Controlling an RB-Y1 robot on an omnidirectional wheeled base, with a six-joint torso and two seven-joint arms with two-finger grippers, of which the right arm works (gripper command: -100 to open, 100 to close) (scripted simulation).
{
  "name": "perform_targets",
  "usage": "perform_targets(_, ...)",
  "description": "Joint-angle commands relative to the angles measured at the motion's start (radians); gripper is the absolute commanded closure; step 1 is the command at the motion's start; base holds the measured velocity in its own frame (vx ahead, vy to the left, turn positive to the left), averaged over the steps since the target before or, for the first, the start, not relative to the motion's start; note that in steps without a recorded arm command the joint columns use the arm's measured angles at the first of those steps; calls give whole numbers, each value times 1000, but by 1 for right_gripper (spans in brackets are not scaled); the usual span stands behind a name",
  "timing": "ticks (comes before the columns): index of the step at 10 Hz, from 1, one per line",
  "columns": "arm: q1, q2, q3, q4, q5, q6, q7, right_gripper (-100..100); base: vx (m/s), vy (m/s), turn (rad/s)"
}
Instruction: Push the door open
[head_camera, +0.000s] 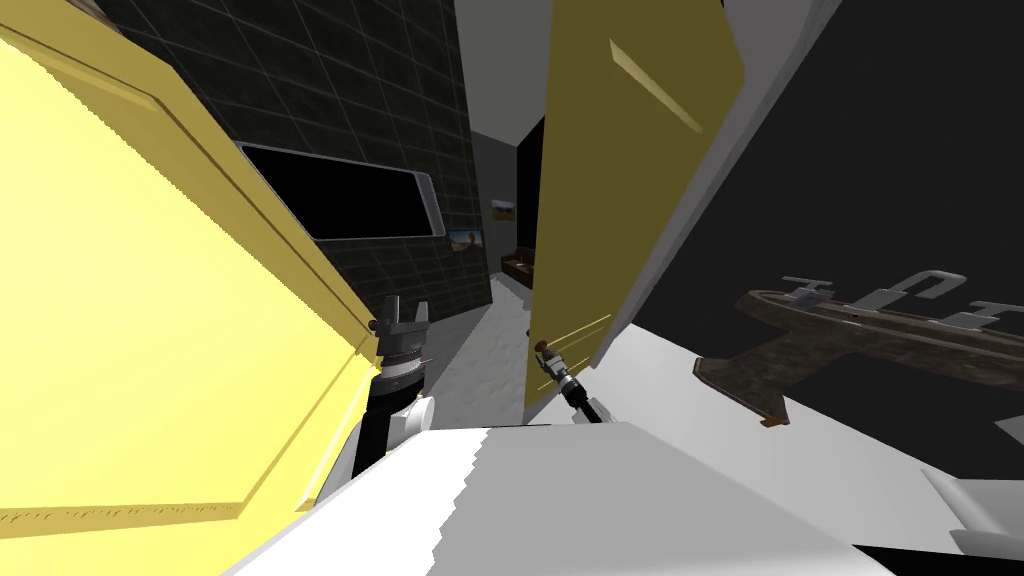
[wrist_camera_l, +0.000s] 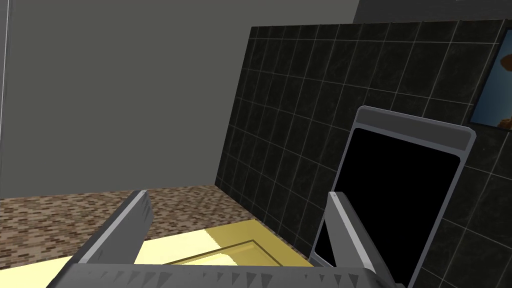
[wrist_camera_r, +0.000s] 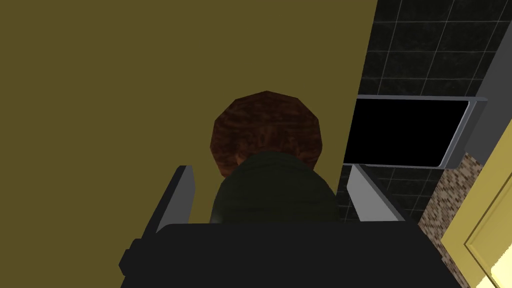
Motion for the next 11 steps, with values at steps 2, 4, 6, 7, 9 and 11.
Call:
perform_targets(2,0,0,0,0,0,0,-1,100,-18,-5,2)
perform_targets(4,0,0,0,0,0,0,-1,100,-18,-8,2)
perform_targets(6,0,0,0,0,0,0,-1,100,-4,-2,-2)
perform_targets(7,0,-1,4,4,-8,3,-45,100,21,5,-20)
perform_targets(9,-2,-1,7,6,-16,3,-82,100,26,10,-22)
perform_targets(11,-4,0,12,8,-29,4,-140,100,27,14,-18)
